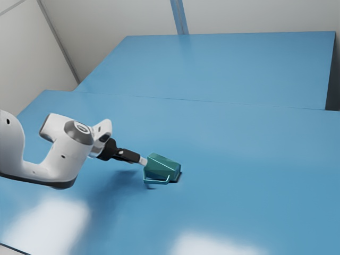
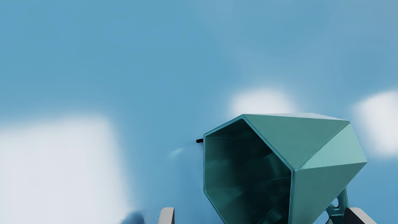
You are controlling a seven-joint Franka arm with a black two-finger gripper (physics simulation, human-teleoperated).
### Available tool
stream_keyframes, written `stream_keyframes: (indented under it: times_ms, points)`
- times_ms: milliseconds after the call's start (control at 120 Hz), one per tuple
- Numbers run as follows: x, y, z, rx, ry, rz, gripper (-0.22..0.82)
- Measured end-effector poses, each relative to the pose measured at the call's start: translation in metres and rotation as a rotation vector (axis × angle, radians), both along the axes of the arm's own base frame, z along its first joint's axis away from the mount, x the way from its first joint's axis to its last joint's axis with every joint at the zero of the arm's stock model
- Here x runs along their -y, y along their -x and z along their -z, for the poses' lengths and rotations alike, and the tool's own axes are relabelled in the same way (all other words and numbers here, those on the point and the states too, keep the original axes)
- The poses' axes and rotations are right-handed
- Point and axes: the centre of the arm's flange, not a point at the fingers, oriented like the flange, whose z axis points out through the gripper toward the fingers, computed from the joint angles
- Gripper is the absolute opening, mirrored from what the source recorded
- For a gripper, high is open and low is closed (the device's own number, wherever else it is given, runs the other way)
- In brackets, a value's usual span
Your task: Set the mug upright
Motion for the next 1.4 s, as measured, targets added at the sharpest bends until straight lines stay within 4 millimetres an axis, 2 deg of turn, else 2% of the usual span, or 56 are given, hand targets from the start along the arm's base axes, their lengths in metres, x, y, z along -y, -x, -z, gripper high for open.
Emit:
stream_keyframes:
  times_ms: [150, 433, 625, 1075, 1242, 1400]
  points:
    - [0.015, -0.001, 0.002, 0.009, 0.008, 0.010, 0.59]
    - [0.031, 0.000, 0.012, 0.002, 0.016, 0.001, 0.58]
    - [0.043, -0.008, 0.010, 0.016, 0.017, 0.015, 0.57]
    - [0.064, -0.011, 0.015, 0.015, 0.053, -0.006, 0.40]
    - [0.072, -0.017, 0.006, 0.040, 0.054, -0.001, 0.31]
    - [0.081, -0.024, -0.003, 0.065, 0.060, -0.001, 0.27]
